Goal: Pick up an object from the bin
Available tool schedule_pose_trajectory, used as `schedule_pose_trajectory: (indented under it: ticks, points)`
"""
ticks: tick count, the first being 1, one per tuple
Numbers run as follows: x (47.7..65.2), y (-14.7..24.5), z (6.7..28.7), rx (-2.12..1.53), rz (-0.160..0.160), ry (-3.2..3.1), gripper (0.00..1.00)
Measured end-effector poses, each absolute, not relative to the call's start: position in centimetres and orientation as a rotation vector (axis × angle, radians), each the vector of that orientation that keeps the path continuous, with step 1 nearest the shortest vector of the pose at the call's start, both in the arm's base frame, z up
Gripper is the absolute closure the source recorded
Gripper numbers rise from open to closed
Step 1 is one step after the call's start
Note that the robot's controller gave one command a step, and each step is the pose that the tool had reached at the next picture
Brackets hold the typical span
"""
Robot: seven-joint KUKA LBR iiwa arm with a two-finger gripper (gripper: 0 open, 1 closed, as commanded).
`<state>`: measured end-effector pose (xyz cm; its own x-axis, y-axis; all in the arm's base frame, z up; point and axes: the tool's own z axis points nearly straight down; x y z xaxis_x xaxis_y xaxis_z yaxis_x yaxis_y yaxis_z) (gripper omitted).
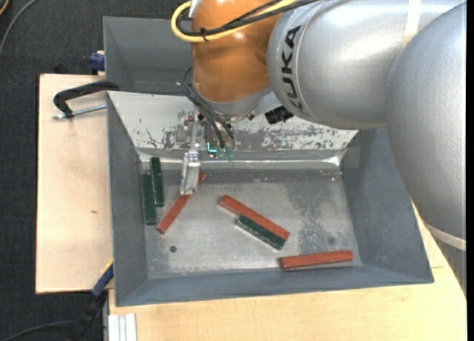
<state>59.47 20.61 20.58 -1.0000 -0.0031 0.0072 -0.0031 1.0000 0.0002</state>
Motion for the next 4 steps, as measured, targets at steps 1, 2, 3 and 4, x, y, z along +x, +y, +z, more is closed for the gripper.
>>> schedule_pose_trajectory:
  ticks: [1,2,3,4]
  points:
    - [59.0,20.5,6.9,0.316,0.001,-3.119,0.00]
    - [53.8,22.6,10.0,1.568,-0.002,-2.724,0.00]
    - [57.5,23.2,7.0,1.628,0.001,-2.693,0.00]
    - [57.6,23.1,7.4,1.626,0.001,-2.695,1.00]
